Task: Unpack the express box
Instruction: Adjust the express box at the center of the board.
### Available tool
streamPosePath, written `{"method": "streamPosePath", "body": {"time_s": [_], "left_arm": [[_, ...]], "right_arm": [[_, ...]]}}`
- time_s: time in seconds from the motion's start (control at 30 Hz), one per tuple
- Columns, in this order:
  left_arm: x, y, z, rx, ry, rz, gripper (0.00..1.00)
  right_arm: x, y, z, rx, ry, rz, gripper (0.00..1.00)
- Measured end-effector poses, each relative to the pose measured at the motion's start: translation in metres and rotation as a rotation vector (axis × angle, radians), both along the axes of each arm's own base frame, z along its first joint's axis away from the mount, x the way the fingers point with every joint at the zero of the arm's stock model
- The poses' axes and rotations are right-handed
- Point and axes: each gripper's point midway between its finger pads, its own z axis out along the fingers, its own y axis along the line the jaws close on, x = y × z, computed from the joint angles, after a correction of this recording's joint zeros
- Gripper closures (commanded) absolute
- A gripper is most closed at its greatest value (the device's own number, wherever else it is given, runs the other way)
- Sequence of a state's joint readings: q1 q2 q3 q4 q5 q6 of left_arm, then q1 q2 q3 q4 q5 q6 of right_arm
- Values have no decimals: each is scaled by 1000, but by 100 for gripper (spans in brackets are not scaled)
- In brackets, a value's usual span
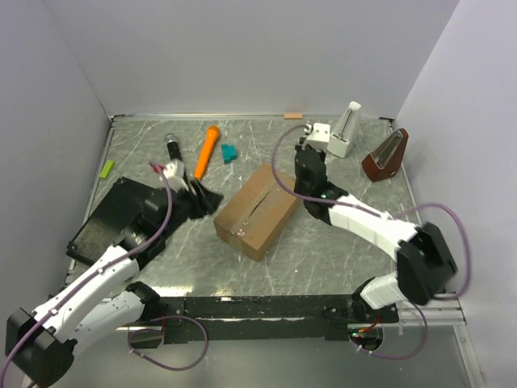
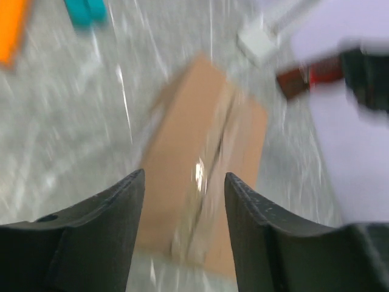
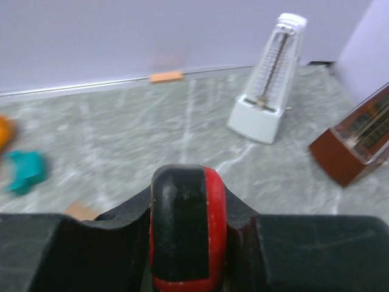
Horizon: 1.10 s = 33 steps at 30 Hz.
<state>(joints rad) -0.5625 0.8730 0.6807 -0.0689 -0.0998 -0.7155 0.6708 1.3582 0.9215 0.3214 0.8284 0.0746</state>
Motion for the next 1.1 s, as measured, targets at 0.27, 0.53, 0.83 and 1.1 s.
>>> {"method": "streamPosePath", "body": {"time_s": [0.27,0.53,0.83,1.1], "left_arm": [[-90,-18,-104,6,290,-157,68],[-112,-37,-161,92,469,-247,80],[-92,-35,-174,161,496,-150,64],[-84,-25,-176,183,489,-98,55]], "right_arm": [[70,1,-47,-209,91,-55,100],[95,38,-98,-290,214,126,100],[68,53,-141,-234,335,279,100],[21,44,-139,-195,321,254,100]]}}
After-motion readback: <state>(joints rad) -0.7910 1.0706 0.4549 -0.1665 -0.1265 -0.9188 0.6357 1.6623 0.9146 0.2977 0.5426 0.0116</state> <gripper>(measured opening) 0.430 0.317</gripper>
